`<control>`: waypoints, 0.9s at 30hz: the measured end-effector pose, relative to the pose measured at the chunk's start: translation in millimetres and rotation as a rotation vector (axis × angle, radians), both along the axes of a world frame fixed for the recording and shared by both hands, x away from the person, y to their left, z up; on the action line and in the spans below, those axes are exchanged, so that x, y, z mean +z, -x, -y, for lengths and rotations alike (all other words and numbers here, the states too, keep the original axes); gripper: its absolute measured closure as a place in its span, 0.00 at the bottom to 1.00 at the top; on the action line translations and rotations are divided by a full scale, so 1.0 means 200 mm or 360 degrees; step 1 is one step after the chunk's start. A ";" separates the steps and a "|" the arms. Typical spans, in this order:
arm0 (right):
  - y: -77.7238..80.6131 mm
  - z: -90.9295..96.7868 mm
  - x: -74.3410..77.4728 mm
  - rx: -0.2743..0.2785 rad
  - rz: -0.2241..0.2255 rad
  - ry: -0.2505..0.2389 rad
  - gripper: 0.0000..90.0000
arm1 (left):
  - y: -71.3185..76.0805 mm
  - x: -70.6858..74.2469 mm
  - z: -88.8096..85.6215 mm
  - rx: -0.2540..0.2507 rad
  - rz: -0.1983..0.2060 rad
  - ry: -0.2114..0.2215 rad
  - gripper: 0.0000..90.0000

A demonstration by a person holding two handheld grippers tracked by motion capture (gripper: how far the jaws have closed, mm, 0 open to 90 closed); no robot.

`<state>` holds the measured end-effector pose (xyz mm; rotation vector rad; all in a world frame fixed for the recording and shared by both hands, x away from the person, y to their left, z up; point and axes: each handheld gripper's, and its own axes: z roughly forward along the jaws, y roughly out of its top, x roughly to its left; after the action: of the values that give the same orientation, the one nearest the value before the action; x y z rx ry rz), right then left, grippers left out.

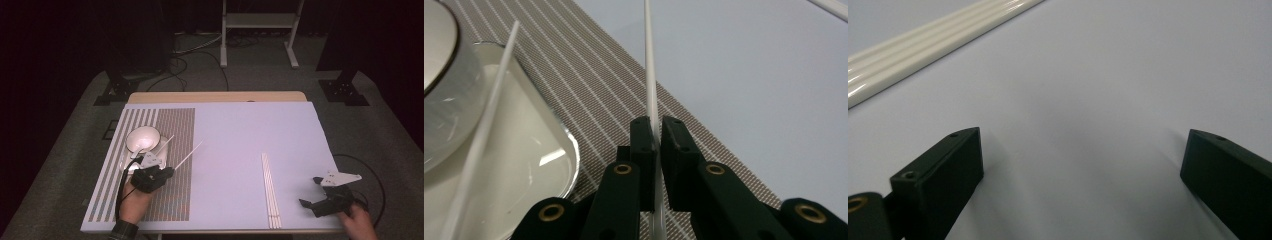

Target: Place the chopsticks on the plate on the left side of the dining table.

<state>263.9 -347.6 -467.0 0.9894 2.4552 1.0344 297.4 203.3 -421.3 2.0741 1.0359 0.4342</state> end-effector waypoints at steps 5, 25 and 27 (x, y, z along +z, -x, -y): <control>0.00 0.00 0.00 0.0000 0.0000 0.0000 0.02 | 0.00 0.00 -0.06 0.0036 -0.0004 -0.0009 0.94; 0.00 0.00 0.00 0.0000 -0.0001 0.0001 0.02 | -0.04 -0.01 -0.24 0.0203 -0.0002 -0.0036 0.94; 0.00 0.00 0.00 0.0000 -0.0001 0.0001 0.02 | -0.05 -0.02 -0.24 0.0206 -0.0002 -0.0040 0.93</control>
<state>264.0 -347.6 -467.0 0.9895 2.4560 1.0338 307.1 252.1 -424.7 2.0364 1.1753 0.5137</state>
